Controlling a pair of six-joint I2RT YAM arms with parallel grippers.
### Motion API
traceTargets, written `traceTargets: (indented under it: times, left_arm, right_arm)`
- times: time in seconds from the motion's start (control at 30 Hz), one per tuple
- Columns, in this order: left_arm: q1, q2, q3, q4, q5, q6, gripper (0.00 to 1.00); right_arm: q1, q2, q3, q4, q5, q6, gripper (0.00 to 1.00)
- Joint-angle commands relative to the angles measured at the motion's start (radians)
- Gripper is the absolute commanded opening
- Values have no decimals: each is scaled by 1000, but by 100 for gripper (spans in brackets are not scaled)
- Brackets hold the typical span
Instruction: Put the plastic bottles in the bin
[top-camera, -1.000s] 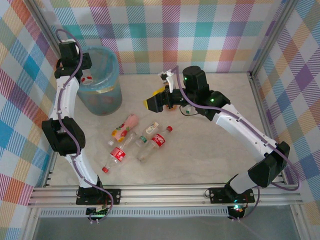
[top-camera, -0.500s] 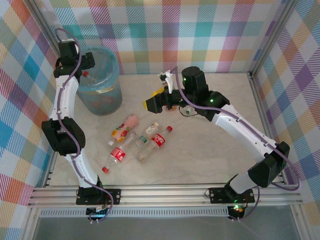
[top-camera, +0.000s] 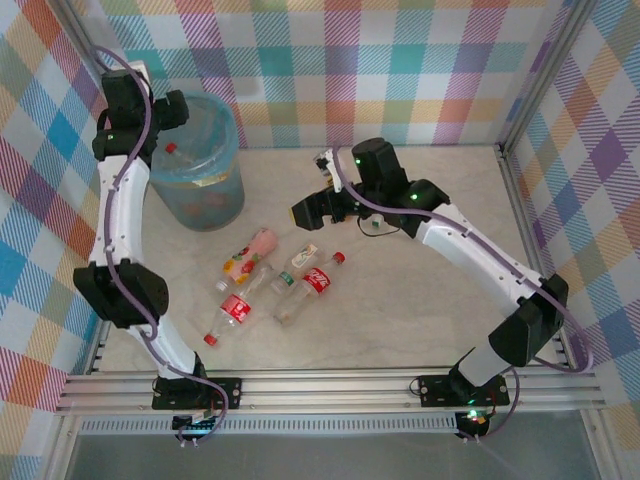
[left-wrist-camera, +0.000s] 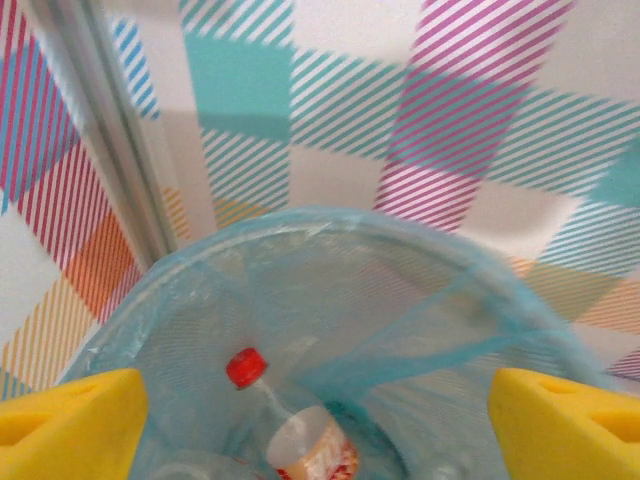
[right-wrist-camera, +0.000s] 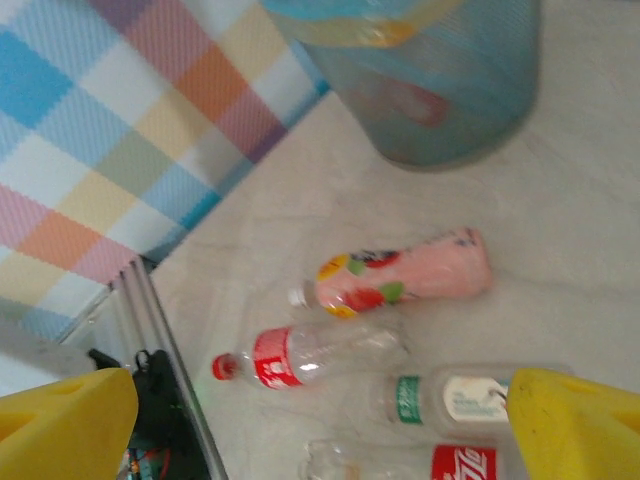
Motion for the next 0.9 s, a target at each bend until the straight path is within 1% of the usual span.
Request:
traceTargets:
  times: [0.0, 0.17, 0.27, 0.33, 0.5, 0.7, 0.87]
  left_arm:
    - [-97, -141, -80, -3, -20, -12, 88]
    - [-250, -291, -275, 35, -80, 26, 88]
    - [-324, -374, -399, 68, -104, 45, 87]
    - [-362, -423, -464, 79, -118, 50, 87]
    - [-396, -502, -555, 69, -130, 46, 87]
    - [-401, -581, -617, 45, -136, 20, 87]
    - [-401, -649, -658, 44, -134, 4, 88]
  right_arm:
    - [3, 25, -29, -80, 92, 80, 90]
    - [17, 60, -159, -48, 98, 265, 85]
    - [35, 60, -246, 8, 95, 386, 86]
    - [60, 61, -285, 24, 123, 440, 88]
    - [119, 100, -299, -8, 148, 510, 90]
    - [133, 186, -351, 15, 19, 634, 89]
    - [149, 225, -352, 26, -5, 676, 89]
